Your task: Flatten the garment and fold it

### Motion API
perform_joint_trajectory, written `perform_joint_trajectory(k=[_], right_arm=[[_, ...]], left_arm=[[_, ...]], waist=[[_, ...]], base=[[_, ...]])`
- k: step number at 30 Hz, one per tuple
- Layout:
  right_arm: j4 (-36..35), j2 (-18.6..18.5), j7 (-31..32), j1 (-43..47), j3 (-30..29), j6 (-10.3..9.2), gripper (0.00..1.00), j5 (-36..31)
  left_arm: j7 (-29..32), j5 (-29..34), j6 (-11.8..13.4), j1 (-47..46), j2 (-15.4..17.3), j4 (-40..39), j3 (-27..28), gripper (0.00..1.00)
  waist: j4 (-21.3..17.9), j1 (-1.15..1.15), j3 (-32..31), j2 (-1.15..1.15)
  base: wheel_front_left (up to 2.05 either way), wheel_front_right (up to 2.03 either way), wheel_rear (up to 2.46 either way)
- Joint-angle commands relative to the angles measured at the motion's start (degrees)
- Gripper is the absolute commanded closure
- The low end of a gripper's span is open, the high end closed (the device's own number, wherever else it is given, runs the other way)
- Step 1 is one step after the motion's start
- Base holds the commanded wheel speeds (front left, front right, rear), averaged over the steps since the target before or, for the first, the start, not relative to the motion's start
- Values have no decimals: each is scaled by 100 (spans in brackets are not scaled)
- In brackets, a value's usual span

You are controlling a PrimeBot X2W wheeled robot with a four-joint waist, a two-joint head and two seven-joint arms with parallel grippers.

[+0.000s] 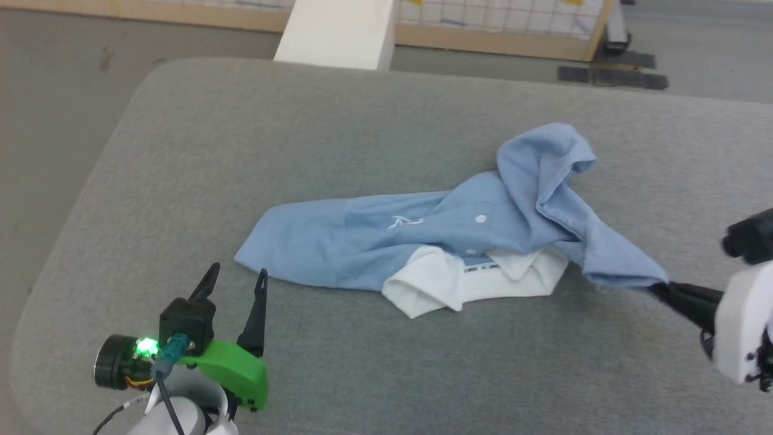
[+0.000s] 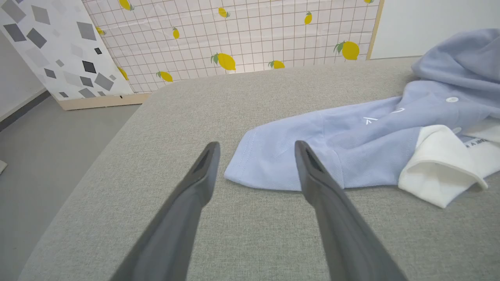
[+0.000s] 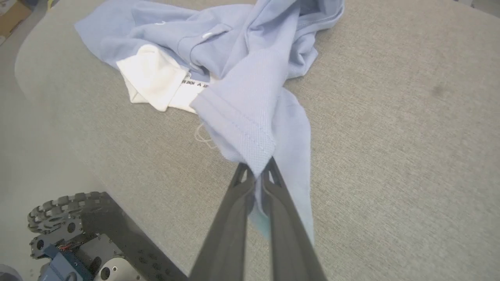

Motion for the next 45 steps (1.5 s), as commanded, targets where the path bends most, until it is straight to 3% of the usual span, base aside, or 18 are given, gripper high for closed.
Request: perform_joint_trajectory(k=[1,6,9,16,22,23,24,27,34,39,45], right_arm=[[-25,93,133,141,-314,-10,100,121],[380,611,583,241,-1765,-10,100,73],[1038,1150,974,2,-2663,-10,100,-278],[2435,1794,1657,-853,-3667,-10,100,-1904],[3421,1913,1481,-1371,-4296,-10,100,-3257],[3542,1909,1388,-1436,-4383,-10,70,-3487],[3626,1908,1298,-1480,-4446,-10,0,-3668],[3808,1927,994,-1584,-4537,-10,0,-4141],[3886,2045,331,-1797,-4466,-10,0,-4411],[3621,1974,-407,-1762,-3786,-10,0,-3940],[2742,1726,-1484,-1296,-2673,-10,0,-3081]], left_arm=[[18,-82,48,114,57,-38,11,0],[107,-59,35,111,129,-216,-40,0],[156,-20,27,8,133,-314,-67,0],[198,75,-16,-219,101,-373,-144,0],[189,115,-56,-349,44,-348,-206,0],[187,118,-61,-371,32,-342,-213,0],[183,118,-56,-387,21,-332,-212,0],[164,109,-31,-456,-20,-300,-186,0],[122,51,-31,-537,-20,-181,-116,0],[64,-62,4,-519,-2,-118,12,0],[24,-208,55,-419,67,-103,164,0]], waist=[[-260,0,-219,0],[-261,0,-51,0],[-169,0,152,0],[126,0,583,0],[347,0,792,0],[376,0,819,0],[393,0,832,0],[420,0,857,0],[274,0,680,0],[80,0,388,0],[-188,0,50,0]], base=[[0,0,0],[0,0,0],[0,0,0],[0,0,0],[0,0,0],[0,0,0],[0,0,0],[0,0,0],[0,0,0],[0,0,0],[0,0,0]])
